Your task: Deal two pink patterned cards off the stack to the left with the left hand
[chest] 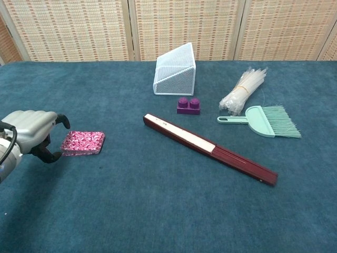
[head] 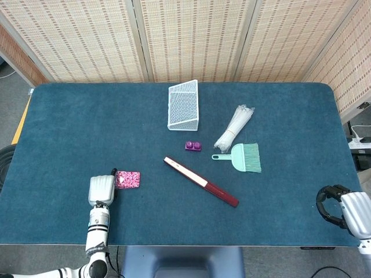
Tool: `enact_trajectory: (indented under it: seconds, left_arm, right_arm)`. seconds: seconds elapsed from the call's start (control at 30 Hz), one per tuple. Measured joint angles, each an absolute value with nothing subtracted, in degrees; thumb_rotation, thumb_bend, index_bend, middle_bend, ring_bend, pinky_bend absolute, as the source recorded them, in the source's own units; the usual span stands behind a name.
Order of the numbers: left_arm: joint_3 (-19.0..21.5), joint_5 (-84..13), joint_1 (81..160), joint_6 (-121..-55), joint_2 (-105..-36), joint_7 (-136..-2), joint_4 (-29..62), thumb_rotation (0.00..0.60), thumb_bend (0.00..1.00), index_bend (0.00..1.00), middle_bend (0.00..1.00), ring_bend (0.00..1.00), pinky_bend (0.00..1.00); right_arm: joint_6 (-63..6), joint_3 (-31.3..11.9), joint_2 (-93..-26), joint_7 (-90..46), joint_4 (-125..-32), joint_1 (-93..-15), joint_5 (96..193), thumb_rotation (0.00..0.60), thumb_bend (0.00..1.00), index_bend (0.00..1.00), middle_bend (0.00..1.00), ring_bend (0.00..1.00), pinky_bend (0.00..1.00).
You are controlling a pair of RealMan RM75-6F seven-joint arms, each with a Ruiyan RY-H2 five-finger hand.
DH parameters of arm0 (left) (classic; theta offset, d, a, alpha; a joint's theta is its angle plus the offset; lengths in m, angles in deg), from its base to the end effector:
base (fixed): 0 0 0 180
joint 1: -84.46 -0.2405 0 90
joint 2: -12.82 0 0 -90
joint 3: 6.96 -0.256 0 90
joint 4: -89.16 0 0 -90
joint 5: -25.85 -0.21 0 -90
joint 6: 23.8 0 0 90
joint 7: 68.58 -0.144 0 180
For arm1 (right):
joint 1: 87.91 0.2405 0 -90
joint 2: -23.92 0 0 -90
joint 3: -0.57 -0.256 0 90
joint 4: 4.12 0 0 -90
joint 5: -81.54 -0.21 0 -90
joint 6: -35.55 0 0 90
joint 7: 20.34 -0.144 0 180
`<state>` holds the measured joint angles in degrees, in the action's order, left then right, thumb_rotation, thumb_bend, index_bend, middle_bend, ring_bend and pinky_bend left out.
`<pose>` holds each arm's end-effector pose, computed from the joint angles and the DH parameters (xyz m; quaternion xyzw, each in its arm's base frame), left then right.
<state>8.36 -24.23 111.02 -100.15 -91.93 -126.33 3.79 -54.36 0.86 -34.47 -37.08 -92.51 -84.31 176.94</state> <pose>-0.1964 0.2836 -0.0451 -0.6469 -0.3926 -0.2096 0.6193 -0.3127 -0.1622 0.1908 0.6107 -0.3945 0.4485 0.5199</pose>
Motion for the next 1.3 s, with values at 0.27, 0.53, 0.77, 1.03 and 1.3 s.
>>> enact_trajectory:
  seconds: [0.27,0.53,0.77,1.03,1.3]
  left_arm:
    - [9.24,-20.52,113.73,-100.17,-94.49,-128.12,5.92,0.600,0.34,0.22,1.00,1.00,1.00]
    - [9.76,-18.59,115.82,-100.64,-95.97,-128.96,7.39,0.600,0.35,0.22,1.00,1.00,1.00]
    - [9.90,-17.13,116.63,-100.64,-96.26,-129.37,7.88,0.600,0.35,0.22,1.00,1.00,1.00]
    - [9.49,-15.87,117.60,-100.79,-96.47,-129.12,8.20,0.600,0.35,0.25,1.00,1.00,1.00]
    - [8.83,-16.10,117.88,-101.54,-96.21,-128.04,7.60,0.600,0.34,0.27,1.00,1.00,1.00]
  right_arm:
    - [-54.17,0.84,-34.38,-37.10,-92.65,-84.21,176.91,0.600,0.37,0.66,0.58,0.52,0.80]
    - [-54.23,0.80,-34.33,-37.30,-92.63,-84.19,176.89,0.600,0.37,0.66,0.58,0.52,0.80]
    - [-54.27,0.77,-34.35,-37.36,-92.64,-84.19,176.89,0.600,0.37,0.66,0.58,0.52,0.80]
    - [-54.24,0.82,-34.33,-37.27,-92.72,-84.17,176.97,0.600,0.37,0.66,0.58,0.52,0.80]
    - [-54.11,0.80,-34.35,-37.32,-92.70,-84.09,176.96,0.600,0.37,0.66,0.58,0.52,0.80]
